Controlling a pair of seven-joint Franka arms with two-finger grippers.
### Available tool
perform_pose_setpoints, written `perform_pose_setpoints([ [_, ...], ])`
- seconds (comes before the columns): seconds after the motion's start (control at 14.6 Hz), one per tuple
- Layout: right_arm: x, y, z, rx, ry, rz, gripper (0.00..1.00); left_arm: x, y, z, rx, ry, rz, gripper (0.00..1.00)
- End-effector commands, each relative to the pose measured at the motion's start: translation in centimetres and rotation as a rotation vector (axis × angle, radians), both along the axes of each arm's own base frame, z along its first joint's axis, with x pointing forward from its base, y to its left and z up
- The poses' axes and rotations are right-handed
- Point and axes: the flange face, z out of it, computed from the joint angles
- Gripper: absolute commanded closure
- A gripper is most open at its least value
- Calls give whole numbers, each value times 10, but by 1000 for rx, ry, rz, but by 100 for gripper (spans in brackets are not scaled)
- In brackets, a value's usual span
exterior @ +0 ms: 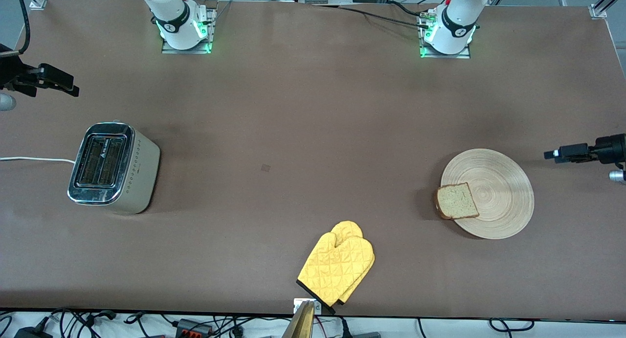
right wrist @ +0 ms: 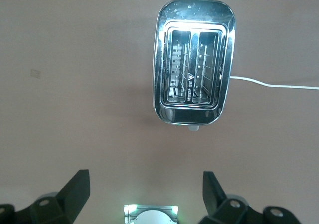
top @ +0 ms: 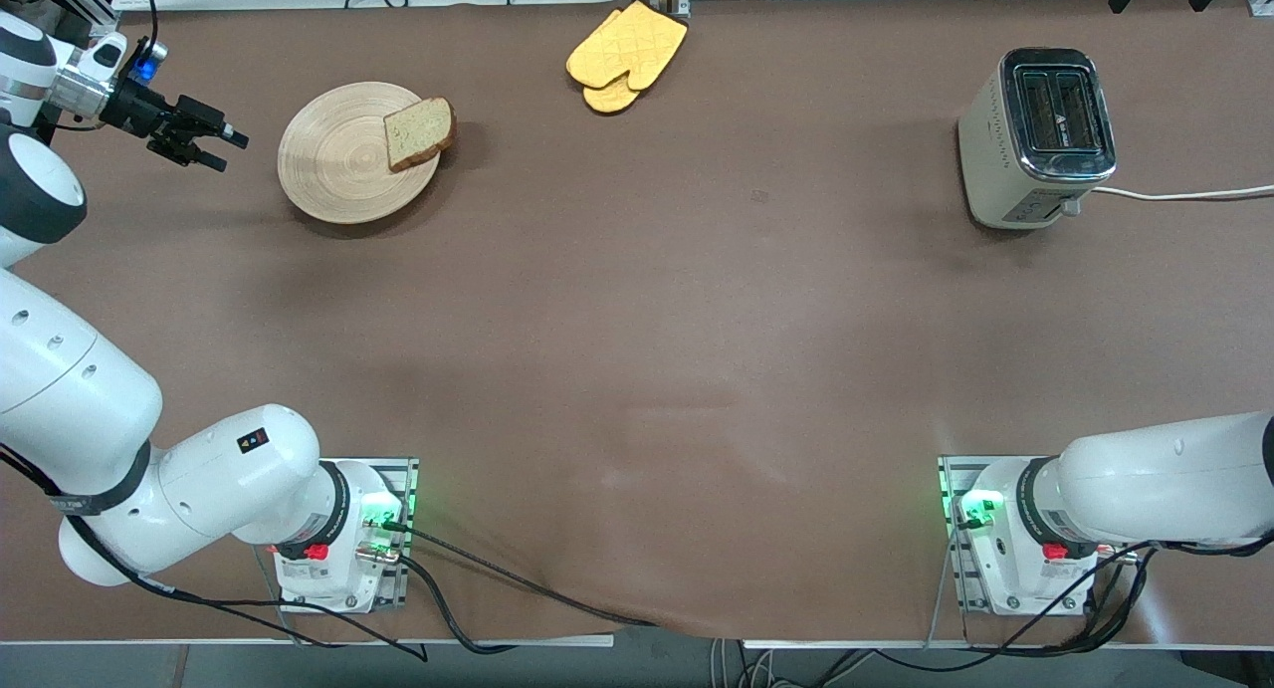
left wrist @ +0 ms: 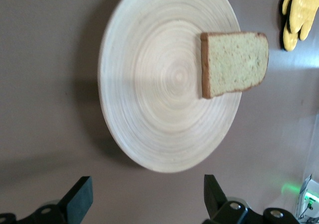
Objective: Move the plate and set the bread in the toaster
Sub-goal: 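Lower the left gripper onto the plate rim and close it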
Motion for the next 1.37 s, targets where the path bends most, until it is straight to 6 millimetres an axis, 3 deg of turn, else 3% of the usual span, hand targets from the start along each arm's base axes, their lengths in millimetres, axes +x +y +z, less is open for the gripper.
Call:
perform_pose_setpoints([
  [0.0,-5,-2,6,18,5,-4,0,19,17,-24,-69,-55,31,2],
  [0.07,-4,4,4,15,3,-6,0,20,16,-27,-85,-62,42,2],
  [0.27,2,9,-5,18,6,0,0,15,15,-70,-181,-63,96,4],
  [0.55,5,20,-6,24,-2,18,0,10,11,-103,-225,-33,124,20],
  [0.69,4,20,-6,25,4,18,0,5,5,-129,-260,-7,138,23],
  [0.75,2,20,-5,25,4,17,0,5,3,-136,-280,-7,152,28],
  [0.89,2,17,-4,25,3,11,0,4,1,-138,-281,-17,125,64],
  [1.1,3,19,-5,23,0,15,0,4,1,-139,-285,-58,90,96],
  [1.3,4,20,-5,25,-2,17,0,1,0,-142,-292,-46,97,99],
])
